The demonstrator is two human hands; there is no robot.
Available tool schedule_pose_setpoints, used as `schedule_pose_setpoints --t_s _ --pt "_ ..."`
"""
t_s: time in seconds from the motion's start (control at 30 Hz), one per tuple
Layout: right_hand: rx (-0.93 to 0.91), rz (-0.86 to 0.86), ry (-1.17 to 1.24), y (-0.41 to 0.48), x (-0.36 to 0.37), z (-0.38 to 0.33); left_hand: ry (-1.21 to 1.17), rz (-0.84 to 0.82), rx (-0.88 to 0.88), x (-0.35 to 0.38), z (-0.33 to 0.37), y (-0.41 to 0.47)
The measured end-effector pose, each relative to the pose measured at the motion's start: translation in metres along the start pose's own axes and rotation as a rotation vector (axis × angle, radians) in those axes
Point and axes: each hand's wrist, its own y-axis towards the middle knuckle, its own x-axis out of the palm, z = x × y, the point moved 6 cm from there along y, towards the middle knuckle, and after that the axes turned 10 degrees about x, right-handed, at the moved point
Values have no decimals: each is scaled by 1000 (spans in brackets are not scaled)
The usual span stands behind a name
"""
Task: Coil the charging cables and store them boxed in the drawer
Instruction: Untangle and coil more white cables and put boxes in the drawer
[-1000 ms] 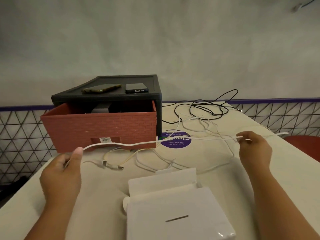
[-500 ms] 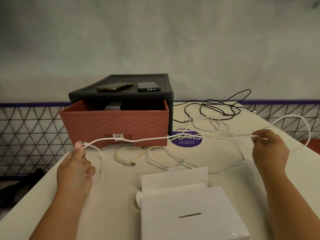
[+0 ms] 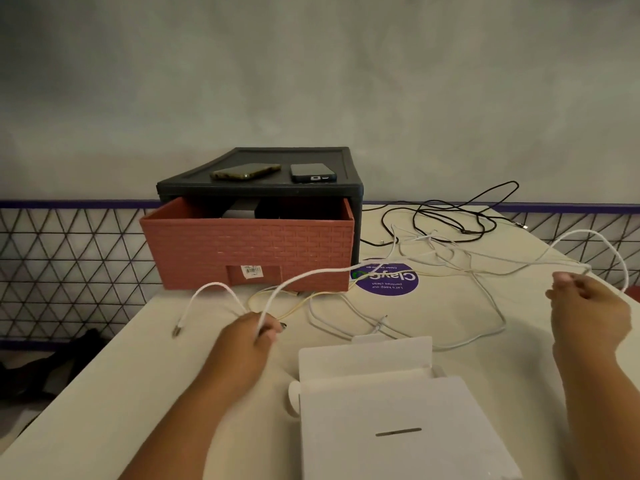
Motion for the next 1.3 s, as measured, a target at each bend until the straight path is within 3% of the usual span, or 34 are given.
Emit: schedule_pose_setpoints --t_s 0.07,0.27,0.53,0.93,1.3 --pt "31 8 39 2 -1 4 34 -97 55 9 2 0" --pt "-3 -16 -29 2 4 5 62 -140 84 12 -1 1" --pt "-140 -88 -330 -21 13 -18 56 -74 97 10 1 3" --pt "-369 -558 -931 -36 56 5 171 109 -71 -13 -20 8" --pt "-236 -595 -995 -19 47 16 83 234 -286 -41 -39 2"
